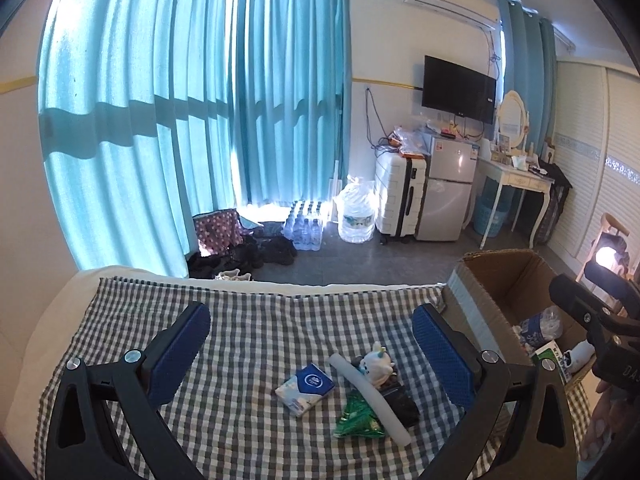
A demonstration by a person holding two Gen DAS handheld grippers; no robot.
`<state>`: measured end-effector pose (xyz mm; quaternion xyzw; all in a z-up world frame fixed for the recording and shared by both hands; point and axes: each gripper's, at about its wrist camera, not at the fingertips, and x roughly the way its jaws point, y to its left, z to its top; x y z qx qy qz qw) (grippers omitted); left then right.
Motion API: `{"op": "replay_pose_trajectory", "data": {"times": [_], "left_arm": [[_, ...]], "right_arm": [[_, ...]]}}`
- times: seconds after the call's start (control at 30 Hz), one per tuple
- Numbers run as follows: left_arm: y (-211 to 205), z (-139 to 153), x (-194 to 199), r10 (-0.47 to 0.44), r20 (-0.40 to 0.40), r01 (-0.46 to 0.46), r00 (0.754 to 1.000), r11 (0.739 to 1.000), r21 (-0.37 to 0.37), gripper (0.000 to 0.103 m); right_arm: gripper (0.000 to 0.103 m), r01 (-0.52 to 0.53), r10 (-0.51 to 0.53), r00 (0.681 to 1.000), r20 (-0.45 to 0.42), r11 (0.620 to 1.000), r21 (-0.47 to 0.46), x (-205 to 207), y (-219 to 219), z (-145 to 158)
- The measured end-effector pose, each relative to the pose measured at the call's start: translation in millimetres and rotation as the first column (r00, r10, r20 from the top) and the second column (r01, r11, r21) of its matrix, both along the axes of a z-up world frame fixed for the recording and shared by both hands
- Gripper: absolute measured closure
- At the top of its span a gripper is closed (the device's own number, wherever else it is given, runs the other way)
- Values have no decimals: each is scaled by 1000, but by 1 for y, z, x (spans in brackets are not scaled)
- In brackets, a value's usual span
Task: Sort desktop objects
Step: 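Withdraw both tools from the box back toward the item pile, then move left tool to blue Vinda tissue pack while right tool approaches black item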
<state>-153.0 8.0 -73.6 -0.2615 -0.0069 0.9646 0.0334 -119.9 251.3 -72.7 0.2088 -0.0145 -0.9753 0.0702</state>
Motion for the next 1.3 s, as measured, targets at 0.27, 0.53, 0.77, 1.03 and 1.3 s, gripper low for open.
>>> {"op": "replay_pose_trajectory", "data": {"times": [0.27,0.53,0.77,1.03,1.3], "left_arm": [[-19,-25,-11,14,37,-14,999,1000,2,0],[-32,-52,-29,28,88,-27,996,1000,-11,0],[-32,-80,-46,1,148,0,989,1000,-12,0],[-28,-127,-67,-25,253,38,967,998,-44,0],[-17,-174,-89,-64,348,98,935,992,-81,0]], "right_arm": [[1,-47,46,998,32,999,20,-8,-23,-23],[7,-132,129,981,146,991,12,-30,-44,-65],[35,-178,163,956,243,983,41,-46,-54,-102],[45,-180,153,924,349,983,46,-58,-45,-142],[52,-179,156,876,457,984,6,-75,-43,-180]]}}
